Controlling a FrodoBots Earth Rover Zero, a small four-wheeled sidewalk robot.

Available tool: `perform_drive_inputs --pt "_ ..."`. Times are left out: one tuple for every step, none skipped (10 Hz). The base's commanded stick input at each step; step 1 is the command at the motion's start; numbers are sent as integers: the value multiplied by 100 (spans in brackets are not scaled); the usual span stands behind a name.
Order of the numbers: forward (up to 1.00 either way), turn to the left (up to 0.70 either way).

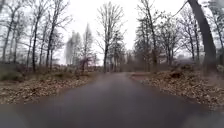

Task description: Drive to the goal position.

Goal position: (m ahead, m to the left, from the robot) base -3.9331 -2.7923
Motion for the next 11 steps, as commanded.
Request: perform_drive_inputs --pt "100 0" --pt "100 0" --pt "100 0" --pt "100 0" --pt "100 0" --pt "100 0" --pt "100 0" --pt "100 0" --pt "100 0" --pt "100 0" --pt "100 0"
